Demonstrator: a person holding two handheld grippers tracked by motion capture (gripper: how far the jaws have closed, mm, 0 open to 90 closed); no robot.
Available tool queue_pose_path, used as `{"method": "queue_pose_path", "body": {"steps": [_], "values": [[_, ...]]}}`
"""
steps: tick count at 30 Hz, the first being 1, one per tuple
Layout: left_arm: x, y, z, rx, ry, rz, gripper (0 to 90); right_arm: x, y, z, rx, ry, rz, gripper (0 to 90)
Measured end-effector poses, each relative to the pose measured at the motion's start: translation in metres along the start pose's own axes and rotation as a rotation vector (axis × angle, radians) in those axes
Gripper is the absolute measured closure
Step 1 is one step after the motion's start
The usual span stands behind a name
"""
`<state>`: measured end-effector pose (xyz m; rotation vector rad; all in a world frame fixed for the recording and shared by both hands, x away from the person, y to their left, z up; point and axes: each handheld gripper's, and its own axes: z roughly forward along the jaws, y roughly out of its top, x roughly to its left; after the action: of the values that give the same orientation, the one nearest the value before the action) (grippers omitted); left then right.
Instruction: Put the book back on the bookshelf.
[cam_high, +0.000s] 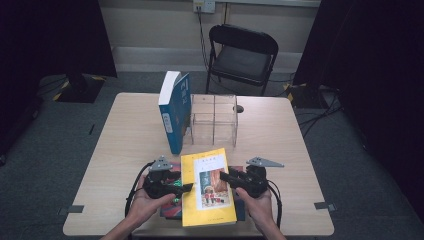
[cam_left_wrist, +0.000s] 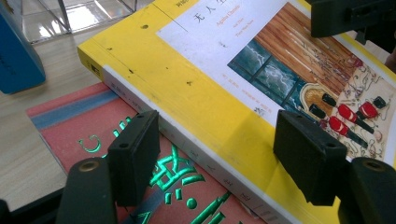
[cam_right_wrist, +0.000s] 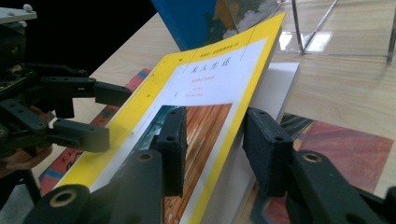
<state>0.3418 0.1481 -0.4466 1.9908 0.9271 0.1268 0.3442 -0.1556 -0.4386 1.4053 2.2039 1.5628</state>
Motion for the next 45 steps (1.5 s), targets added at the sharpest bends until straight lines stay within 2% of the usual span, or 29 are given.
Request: {"method": "queue_pose_path", "body": {"steps": [3, 5, 8, 12, 16, 21, 24, 26, 30, 34, 38, 45], "values": [[0.0, 0.0, 0.0, -0.001, -0.003, -0.002, 31.4, 0.002, -0.002, -0.001, 0.032, 0.02, -0.014, 60.0], [0.0, 0.0, 0.0, -0.002, -0.004, -0.001, 31.0, 0.003, -0.005, 0.001, 0.071, 0.071, 0.004, 59.9], [-0.001, 0.0, 0.001, -0.004, -0.004, 0.002, 29.5, 0.007, -0.008, 0.003, 0.088, 0.049, -0.014, 56.6], [0.0, 0.0, 0.001, 0.0, -0.005, 0.009, 29.0, 0.002, -0.003, 0.01, 0.108, 0.085, 0.007, 56.0], [0.0, 0.004, 0.003, 0.017, -0.002, 0.021, 26.4, 0.0, 0.005, 0.022, 0.125, 0.101, -0.018, 52.3], [0.004, 0.009, 0.008, 0.021, -0.007, 0.011, 26.7, -0.003, 0.014, 0.032, 0.148, 0.127, -0.04, 49.8], [0.007, 0.013, 0.011, 0.024, -0.012, 0.011, 27.9, -0.003, 0.017, 0.038, 0.169, 0.155, -0.048, 53.1], [0.007, 0.013, 0.011, 0.017, -0.012, -0.001, 29.4, -0.002, 0.018, 0.042, 0.173, 0.159, -0.049, 55.3], [0.008, 0.013, 0.011, 0.018, -0.011, 0.01, 29.4, -0.002, 0.02, 0.044, 0.183, 0.161, -0.036, 60.6], [0.008, 0.012, 0.012, 0.013, -0.011, 0.012, 29.0, -0.002, 0.022, 0.042, 0.17, 0.172, -0.027, 70.1], [0.008, 0.011, 0.012, 0.005, -0.008, 0.014, 28.1, -0.002, 0.021, 0.041, 0.151, 0.175, -0.019, 74.1], [0.011, 0.012, 0.013, -0.013, -0.032, -0.032, 22.1, 0.004, 0.02, 0.034, 0.095, 0.177, -0.053, 77.6]]}}
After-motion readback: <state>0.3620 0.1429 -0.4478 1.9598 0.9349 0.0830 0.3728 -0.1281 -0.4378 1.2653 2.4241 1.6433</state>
